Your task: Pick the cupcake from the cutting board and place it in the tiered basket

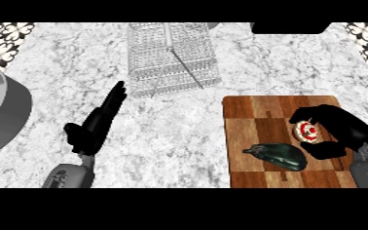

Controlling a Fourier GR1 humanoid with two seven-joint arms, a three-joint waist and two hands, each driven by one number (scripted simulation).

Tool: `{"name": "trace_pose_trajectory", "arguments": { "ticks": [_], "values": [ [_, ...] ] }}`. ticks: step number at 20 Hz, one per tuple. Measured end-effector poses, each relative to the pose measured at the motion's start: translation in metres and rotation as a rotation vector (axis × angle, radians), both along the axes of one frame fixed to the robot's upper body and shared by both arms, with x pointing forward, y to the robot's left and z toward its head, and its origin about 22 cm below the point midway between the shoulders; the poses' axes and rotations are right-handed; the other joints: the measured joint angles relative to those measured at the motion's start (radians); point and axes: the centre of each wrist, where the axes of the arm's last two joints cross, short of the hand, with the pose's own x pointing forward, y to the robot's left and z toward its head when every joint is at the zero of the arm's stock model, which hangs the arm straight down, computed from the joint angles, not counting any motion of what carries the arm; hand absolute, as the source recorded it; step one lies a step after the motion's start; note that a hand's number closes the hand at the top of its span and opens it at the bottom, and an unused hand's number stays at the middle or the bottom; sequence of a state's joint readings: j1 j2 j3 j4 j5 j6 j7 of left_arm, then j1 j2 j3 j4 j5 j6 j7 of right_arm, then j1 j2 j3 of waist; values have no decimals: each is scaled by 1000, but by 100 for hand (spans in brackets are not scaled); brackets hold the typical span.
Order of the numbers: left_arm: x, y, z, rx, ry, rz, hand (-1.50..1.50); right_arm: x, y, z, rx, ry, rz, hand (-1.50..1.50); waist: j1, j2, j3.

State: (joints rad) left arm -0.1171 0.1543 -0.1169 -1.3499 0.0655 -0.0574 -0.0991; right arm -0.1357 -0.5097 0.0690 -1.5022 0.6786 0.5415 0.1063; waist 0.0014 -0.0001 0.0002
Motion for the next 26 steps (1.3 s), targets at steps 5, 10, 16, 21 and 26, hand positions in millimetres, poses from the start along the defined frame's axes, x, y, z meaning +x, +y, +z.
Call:
{"name": "trace_pose_trajectory", "arguments": {
  "ticks": [5, 10, 16, 21, 26],
  "values": [
    [-1, 4, 1, 6, 4, 4, 0, -5, 4, -4, 43, -56, 26, 150, -1, 0, 0],
    [-1, 4, 4, 2, -1, 5, 0, 3, 11, -1, 52, -92, 34, 150, -1, 0, 0],
    [2, 0, 5, -5, -2, -21, 0, 48, -15, 12, -75, -180, -11, 150, 23, 7, 1],
    [5, -1, 7, 5, -2, -25, 0, 87, -27, 23, -112, -299, -48, 150, 28, 9, 1],
    [2, -2, 3, -2, 4, -17, 0, 107, -31, 51, 155, -386, -72, 150, 18, 5, 1]
  ]
}}
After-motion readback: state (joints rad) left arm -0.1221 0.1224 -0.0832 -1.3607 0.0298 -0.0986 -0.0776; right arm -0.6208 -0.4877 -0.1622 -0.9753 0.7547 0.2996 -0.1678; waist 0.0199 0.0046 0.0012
